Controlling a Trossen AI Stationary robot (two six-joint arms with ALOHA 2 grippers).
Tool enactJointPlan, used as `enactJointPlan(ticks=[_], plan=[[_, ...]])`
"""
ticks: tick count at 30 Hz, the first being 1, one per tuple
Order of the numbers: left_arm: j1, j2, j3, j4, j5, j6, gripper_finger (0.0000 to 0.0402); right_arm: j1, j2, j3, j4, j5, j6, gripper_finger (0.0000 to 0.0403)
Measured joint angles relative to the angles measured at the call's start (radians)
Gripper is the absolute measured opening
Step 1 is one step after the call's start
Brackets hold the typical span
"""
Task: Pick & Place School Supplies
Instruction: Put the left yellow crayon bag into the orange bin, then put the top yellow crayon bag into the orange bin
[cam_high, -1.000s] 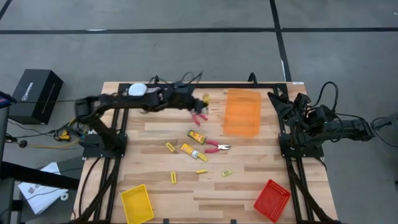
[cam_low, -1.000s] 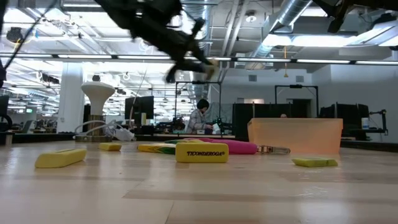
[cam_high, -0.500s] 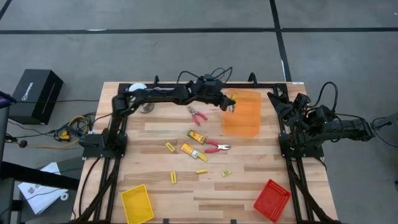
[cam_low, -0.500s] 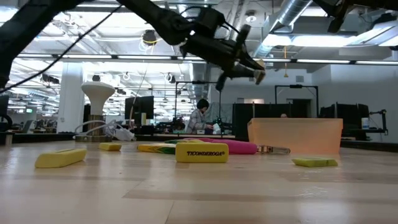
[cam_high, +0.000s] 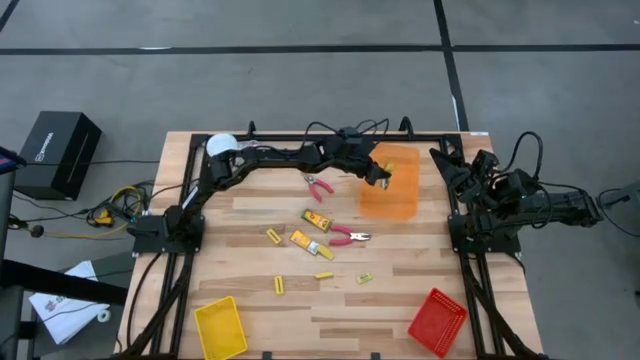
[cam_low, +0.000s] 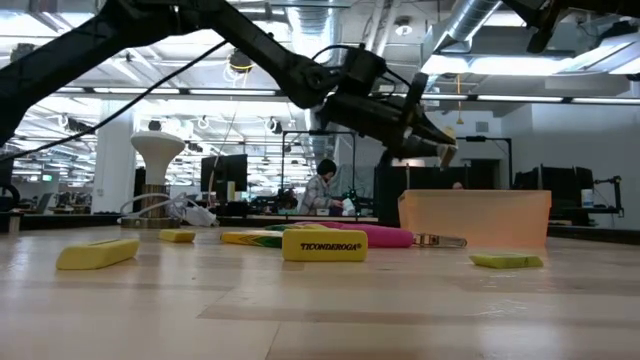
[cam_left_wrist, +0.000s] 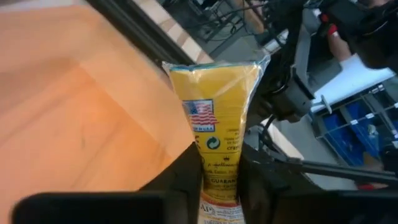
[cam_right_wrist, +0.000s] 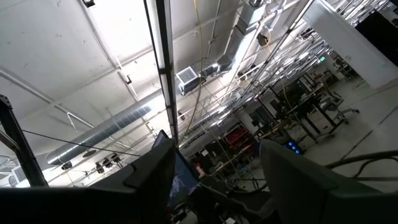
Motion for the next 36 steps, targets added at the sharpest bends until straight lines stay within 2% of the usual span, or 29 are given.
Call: enactJointPlan(ticks=[5, 9, 13, 17, 19, 24, 26, 29, 32, 36], plan=[[0.005, -0.003, 0.003, 0.008, -0.009, 0.007, 0.0173, 0.000, 0.000, 0.000, 0.000, 0.000, 0.000, 0.0225], [0.009, -0.013, 0.003, 0.016, -0.016, 0.007, 0.0223, 0.000, 0.000, 0.000, 0.000, 0.000, 0.000, 0.0225], [0.009, -0.021, 0.003, 0.021, -0.016, 0.007, 0.0242, 0.000, 0.000, 0.000, 0.000, 0.001, 0.000, 0.0225], [0.006, -0.062, 0.002, -0.006, 0.018, 0.060, 0.0236, -0.001, 0.000, 0.000, 0.000, 0.001, -0.001, 0.0225], [0.002, -0.098, 0.003, -0.047, 0.057, 0.154, 0.0227, -0.001, 0.000, 0.000, 0.002, 0.001, -0.006, 0.0225], [-0.008, -0.226, 0.003, -0.381, 0.073, 0.507, 0.0210, -0.012, 0.000, 0.000, 0.004, 0.000, -0.008, 0.0225], [-0.009, -0.275, 0.003, -0.543, 0.048, 0.635, 0.0207, -0.014, 0.000, 0.000, 0.005, 0.000, -0.008, 0.0225], [-0.022, -0.323, 0.003, -0.729, -0.045, 0.838, 0.0205, -0.013, 0.000, 0.000, 0.005, 0.000, -0.008, 0.0225], [-0.038, -0.346, 0.002, -0.834, -0.125, 0.989, 0.0204, -0.013, 0.000, 0.000, 0.010, 0.000, -0.008, 0.0225], [-0.064, -0.342, 0.002, -0.952, -0.148, 1.103, 0.0204, -0.013, 0.000, 0.000, 0.025, 0.000, -0.007, 0.0225]])
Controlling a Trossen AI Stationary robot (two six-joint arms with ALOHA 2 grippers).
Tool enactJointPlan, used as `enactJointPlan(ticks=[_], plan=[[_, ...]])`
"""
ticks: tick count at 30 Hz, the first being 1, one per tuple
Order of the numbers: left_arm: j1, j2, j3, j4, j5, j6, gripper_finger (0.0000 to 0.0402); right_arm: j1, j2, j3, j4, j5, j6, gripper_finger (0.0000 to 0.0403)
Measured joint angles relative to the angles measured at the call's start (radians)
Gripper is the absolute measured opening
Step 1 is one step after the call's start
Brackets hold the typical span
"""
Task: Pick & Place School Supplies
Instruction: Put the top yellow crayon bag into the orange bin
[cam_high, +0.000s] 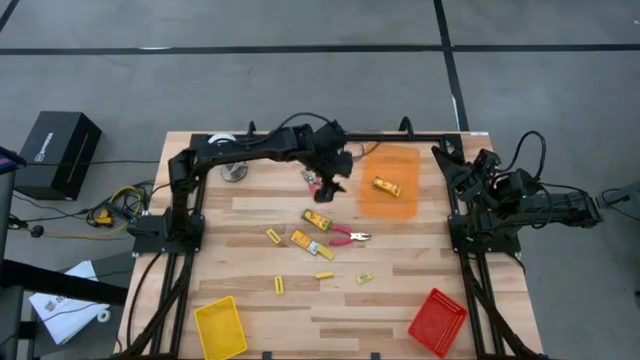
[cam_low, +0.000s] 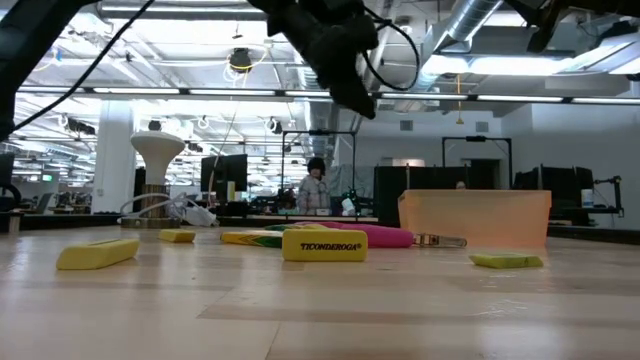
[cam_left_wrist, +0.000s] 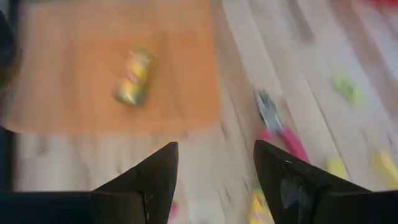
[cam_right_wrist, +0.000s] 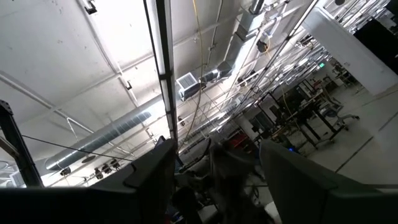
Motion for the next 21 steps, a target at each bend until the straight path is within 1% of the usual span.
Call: enactJointPlan(ticks=[4, 9, 14, 21], plan=[[-0.029, 0.019, -0.039, -0.074, -0.030, 0.053, 0.0206, 0.000, 0.000, 0.000, 0.001, 0.000, 0.002, 0.0225], [-0.066, 0.018, -0.151, -0.074, -0.052, 0.060, 0.0222, 0.000, 0.000, 0.000, -0.001, 0.000, 0.000, 0.0225], [-0.097, 0.016, -0.251, -0.036, -0.128, 0.071, 0.0230, 0.000, 0.000, 0.000, -0.004, 0.000, -0.001, 0.0225], [-0.108, 0.016, -0.315, 0.007, -0.141, 0.072, 0.0230, 0.000, 0.000, 0.000, -0.005, -0.002, -0.001, 0.0225]])
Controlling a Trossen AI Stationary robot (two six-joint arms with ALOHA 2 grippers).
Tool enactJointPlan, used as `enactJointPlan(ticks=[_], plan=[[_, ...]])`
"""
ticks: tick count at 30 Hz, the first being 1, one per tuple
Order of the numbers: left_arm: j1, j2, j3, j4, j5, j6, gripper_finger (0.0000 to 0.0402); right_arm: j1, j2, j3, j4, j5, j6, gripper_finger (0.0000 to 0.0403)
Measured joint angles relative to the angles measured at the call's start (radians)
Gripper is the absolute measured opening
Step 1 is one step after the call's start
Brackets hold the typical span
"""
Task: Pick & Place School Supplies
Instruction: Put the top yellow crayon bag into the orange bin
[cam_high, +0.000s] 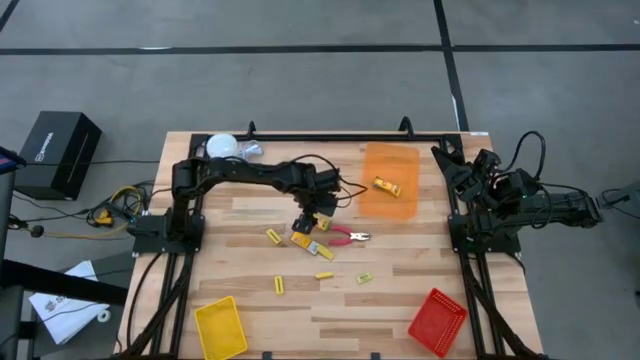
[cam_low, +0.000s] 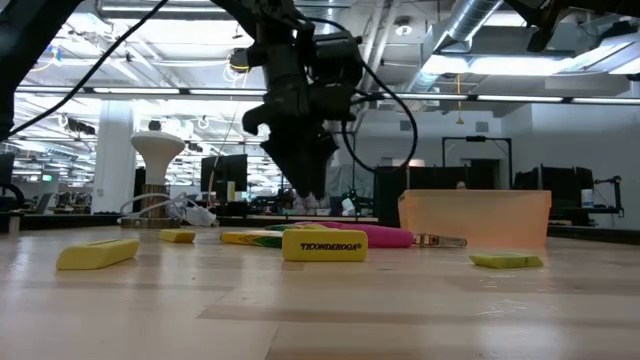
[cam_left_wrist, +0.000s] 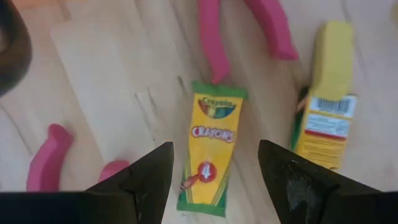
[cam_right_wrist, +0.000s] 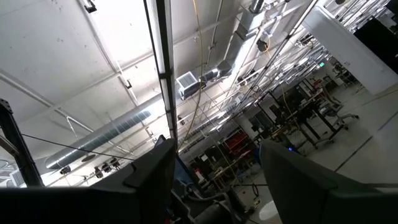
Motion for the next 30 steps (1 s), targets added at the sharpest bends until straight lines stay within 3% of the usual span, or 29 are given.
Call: enactJointPlan(ticks=[30], plan=[[0.003, 0.004, -0.214, 0.198, -0.039, 0.011, 0.0212, 0.000, 0.000, 0.000, -0.002, 0.000, -0.008, 0.0225]])
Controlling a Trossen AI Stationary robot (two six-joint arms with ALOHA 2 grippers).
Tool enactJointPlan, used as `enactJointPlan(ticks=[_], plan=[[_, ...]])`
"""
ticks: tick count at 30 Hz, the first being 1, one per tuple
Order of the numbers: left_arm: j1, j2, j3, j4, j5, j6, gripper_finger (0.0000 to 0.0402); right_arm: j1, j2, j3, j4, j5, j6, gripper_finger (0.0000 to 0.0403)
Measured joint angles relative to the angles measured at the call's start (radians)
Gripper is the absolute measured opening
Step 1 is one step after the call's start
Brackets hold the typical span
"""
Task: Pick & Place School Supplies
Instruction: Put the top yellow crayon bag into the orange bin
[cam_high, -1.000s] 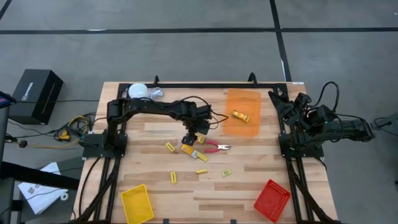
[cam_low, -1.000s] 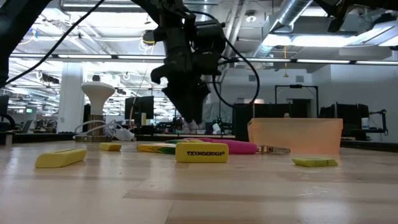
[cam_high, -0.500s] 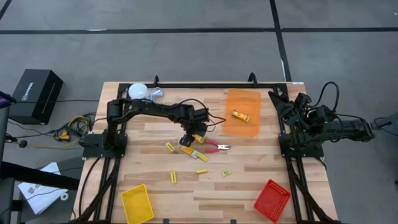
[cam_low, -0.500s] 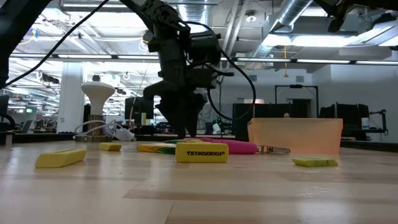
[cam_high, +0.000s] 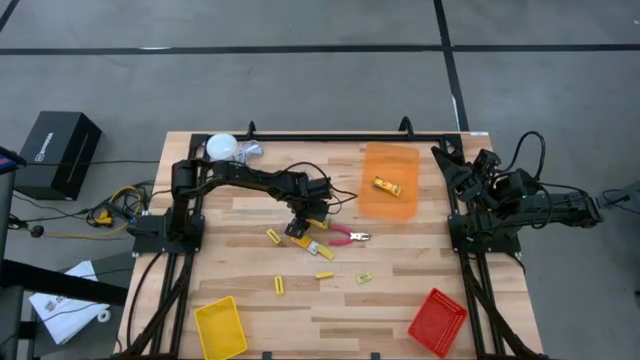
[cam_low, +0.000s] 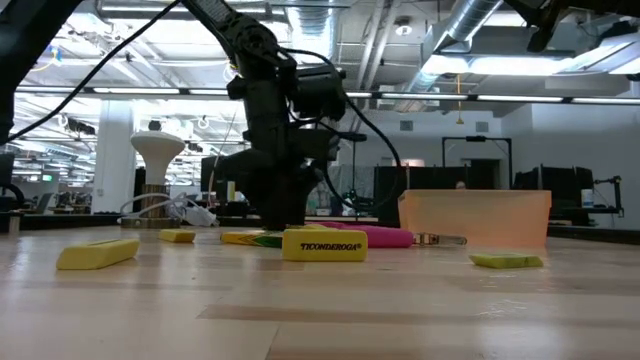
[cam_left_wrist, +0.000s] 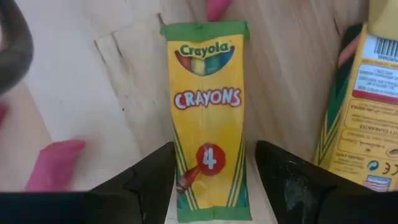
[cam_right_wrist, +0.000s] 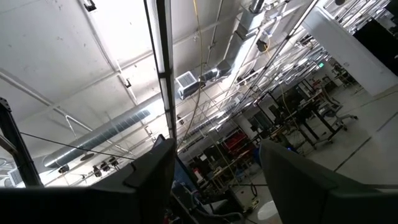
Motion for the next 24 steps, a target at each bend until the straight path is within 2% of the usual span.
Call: enactJointPlan(ticks=[3, 9, 10, 18, 24], plan=[[-0.001, 0.000, -0.002, 0.021, -0.031, -0.026, 0.0178, 0.000, 0.000, 0.000, -0.002, 0.000, 0.000, 0.0225], [-0.004, 0.000, 0.001, 0.064, -0.064, -0.139, 0.0051, 0.000, 0.000, 0.000, -0.003, 0.002, 0.000, 0.0225], [-0.005, 0.000, 0.001, 0.065, -0.069, -0.161, 0.0042, 0.000, 0.000, 0.000, -0.003, 0.002, 0.000, 0.0225], [-0.002, -0.018, 0.036, 0.063, -0.084, -0.269, 0.0042, 0.000, 0.000, 0.000, -0.002, 0.002, 0.000, 0.0225], [0.005, -0.088, 0.108, 0.084, -0.118, -0.294, 0.0042, -0.001, 0.000, 0.000, -0.001, 0.002, -0.001, 0.0225]])
